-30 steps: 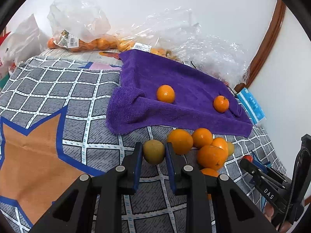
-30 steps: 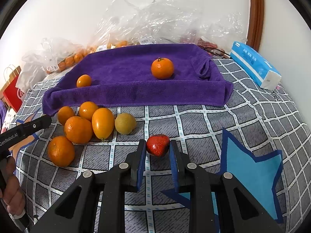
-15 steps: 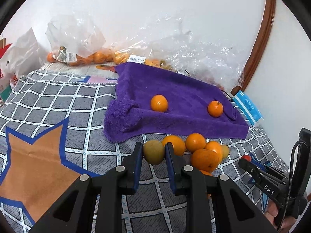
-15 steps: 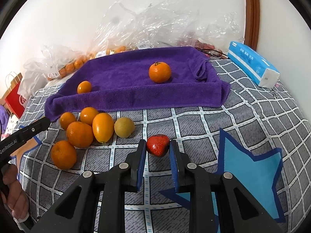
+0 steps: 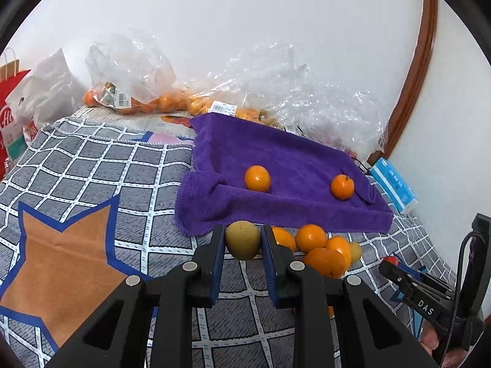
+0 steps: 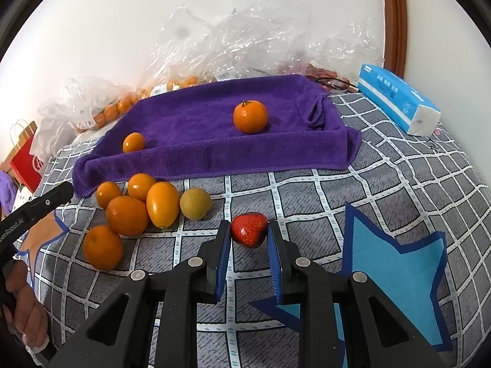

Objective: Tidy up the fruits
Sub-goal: 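Grasp the small yellow-green fruit with the left tool while the right tool grasps the red strawberry, then carry the yellow-green fruit over the purple towel with the left tool while the right tool carries the strawberry there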

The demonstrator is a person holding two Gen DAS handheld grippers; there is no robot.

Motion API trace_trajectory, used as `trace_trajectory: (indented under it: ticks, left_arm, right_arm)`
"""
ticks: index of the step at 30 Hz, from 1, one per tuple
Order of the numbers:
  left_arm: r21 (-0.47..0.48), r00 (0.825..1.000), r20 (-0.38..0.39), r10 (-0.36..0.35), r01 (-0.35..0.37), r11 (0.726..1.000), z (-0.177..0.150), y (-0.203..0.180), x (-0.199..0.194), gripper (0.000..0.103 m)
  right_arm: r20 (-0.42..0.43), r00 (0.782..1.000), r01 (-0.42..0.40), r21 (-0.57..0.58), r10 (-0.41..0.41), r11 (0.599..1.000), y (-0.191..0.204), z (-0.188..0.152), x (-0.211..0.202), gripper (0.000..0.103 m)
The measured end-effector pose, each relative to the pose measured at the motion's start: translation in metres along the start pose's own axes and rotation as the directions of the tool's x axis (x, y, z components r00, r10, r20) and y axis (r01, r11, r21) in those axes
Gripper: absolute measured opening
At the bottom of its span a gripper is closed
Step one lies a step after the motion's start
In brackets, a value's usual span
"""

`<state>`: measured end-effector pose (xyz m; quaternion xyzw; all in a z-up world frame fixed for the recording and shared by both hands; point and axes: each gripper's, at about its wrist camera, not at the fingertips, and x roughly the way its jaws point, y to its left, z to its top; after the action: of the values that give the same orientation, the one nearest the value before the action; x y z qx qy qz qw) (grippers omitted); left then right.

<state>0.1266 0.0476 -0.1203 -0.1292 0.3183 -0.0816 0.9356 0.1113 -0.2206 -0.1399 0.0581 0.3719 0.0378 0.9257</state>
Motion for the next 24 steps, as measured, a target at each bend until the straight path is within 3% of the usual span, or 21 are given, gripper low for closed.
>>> trace_trajectory:
  ticks: [6,9,13,24]
  left_arm:
    - [-0.003,1.0,0.018,0.015,-0.015,1.0,0.001,0.0,-0.003,0.022]
    - [0.0,0.998,0.006,0.055,-0.055,0.998,0.003,0.001,-0.004,0.022]
    - [-0.022,1.0,-0.014,0.026,-0.026,0.999,0.007,0.0,-0.013,0.022]
    - [-0.008,0.999,0.004,0.046,-0.046,0.999,0.058,-0.016,-0.006,0.022]
  right_arm:
    - [0.003,1.0,0.01,0.019,-0.01,1.0,-0.001,0.0,-0.001,0.024]
    - [0.001,1.0,0.006,0.025,-0.006,1.0,-0.003,0.001,-0.002,0.024]
    - [0.008,1.0,0.01,0.006,-0.01,1.0,0.001,0.008,-0.009,0.024]
    - [0.087,0.996,-0.032,-0.014,0.033,0.999,0.015,0.073,-0.017,0.024]
